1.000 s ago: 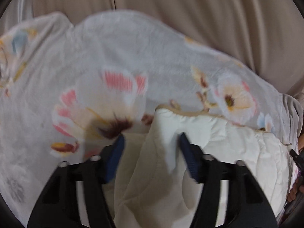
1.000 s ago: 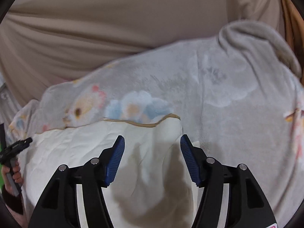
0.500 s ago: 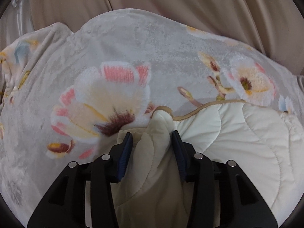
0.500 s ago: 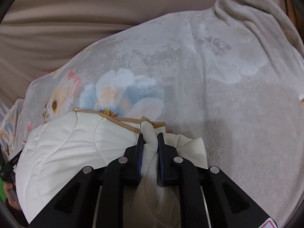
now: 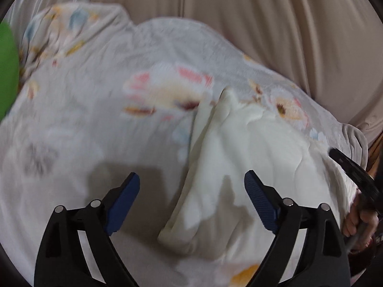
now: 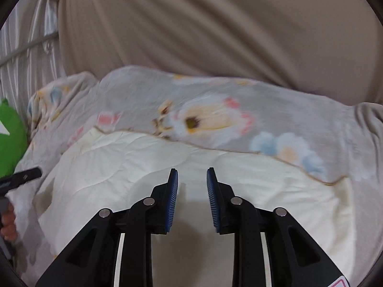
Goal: Fold large clothes
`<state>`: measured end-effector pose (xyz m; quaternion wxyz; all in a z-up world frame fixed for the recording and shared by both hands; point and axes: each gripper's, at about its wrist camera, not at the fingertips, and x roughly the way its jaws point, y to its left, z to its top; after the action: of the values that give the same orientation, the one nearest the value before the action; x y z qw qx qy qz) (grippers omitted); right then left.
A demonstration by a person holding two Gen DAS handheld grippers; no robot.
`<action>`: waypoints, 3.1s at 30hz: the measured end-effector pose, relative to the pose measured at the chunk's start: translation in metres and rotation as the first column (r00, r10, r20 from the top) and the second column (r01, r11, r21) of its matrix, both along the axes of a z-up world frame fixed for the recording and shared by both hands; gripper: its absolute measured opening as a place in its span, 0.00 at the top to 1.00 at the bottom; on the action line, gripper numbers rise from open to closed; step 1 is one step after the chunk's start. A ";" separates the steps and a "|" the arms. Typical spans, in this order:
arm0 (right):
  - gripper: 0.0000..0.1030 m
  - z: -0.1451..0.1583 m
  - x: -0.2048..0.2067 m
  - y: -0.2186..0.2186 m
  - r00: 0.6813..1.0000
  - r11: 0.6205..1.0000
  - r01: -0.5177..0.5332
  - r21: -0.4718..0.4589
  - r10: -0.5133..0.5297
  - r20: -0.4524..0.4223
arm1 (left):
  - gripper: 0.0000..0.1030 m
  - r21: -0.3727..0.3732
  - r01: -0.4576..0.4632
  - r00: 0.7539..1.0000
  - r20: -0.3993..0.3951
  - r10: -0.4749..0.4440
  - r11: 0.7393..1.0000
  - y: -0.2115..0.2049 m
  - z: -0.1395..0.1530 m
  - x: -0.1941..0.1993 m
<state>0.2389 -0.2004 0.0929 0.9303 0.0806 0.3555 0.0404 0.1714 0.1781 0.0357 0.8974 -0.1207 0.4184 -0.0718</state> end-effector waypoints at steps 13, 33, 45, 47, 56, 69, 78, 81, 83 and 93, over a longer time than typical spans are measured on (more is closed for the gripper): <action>0.80 -0.060 0.028 0.030 0.988 1.000 -0.009 -0.024 0.005 -0.153 | 0.05 -0.122 0.098 0.992 -0.070 -0.107 0.988 -0.026 -0.041 0.023; 1.00 -0.064 -0.075 0.015 0.980 0.991 -0.053 0.124 0.076 -0.186 | 0.84 -0.106 0.376 0.909 0.238 -0.343 0.921 -0.081 0.091 -0.040; 1.00 -0.060 -0.132 -0.015 0.996 0.947 -0.002 0.322 0.032 -0.087 | 0.84 0.065 0.721 0.652 0.272 -0.707 0.690 -0.292 0.112 -0.084; 1.00 -0.056 -0.161 -0.027 0.997 0.935 0.012 0.355 0.016 -0.078 | 0.84 0.079 0.739 0.641 0.221 -0.735 0.669 -0.320 0.092 -0.081; 0.90 -0.060 -0.270 -0.099 0.972 0.873 0.235 0.426 -0.219 -0.087 | 0.81 0.188 0.758 0.625 0.069 -0.778 0.625 -0.405 0.005 -0.097; 0.47 -0.009 -0.298 -0.144 0.937 0.883 0.310 0.352 -0.346 0.044 | 0.31 0.188 0.758 0.596 0.187 -0.781 0.624 -0.351 0.054 -0.130; 0.21 0.029 -0.252 -0.130 0.974 0.912 0.143 0.385 -0.198 0.106 | 0.12 0.296 0.588 0.766 0.094 -0.635 0.753 -0.234 0.030 -0.123; 0.21 0.026 -0.221 -0.110 0.987 0.938 0.122 0.323 -0.149 0.059 | 0.12 0.359 0.547 0.799 0.045 -0.600 0.756 -0.228 -0.003 -0.118; 0.35 0.021 -0.203 -0.098 0.990 0.953 0.131 0.274 -0.142 0.019 | 0.12 0.357 0.539 0.808 0.035 -0.588 0.763 -0.229 -0.014 -0.112; 0.84 -0.003 -0.239 -0.142 0.971 0.890 0.201 0.409 -0.237 0.039 | 0.11 0.259 0.626 0.757 0.023 -0.653 0.735 -0.253 -0.016 -0.102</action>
<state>-0.0006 -0.3420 0.0895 0.9071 0.3078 0.2869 0.0108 0.0698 -0.0754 0.0194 0.8474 0.1422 0.3885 -0.3327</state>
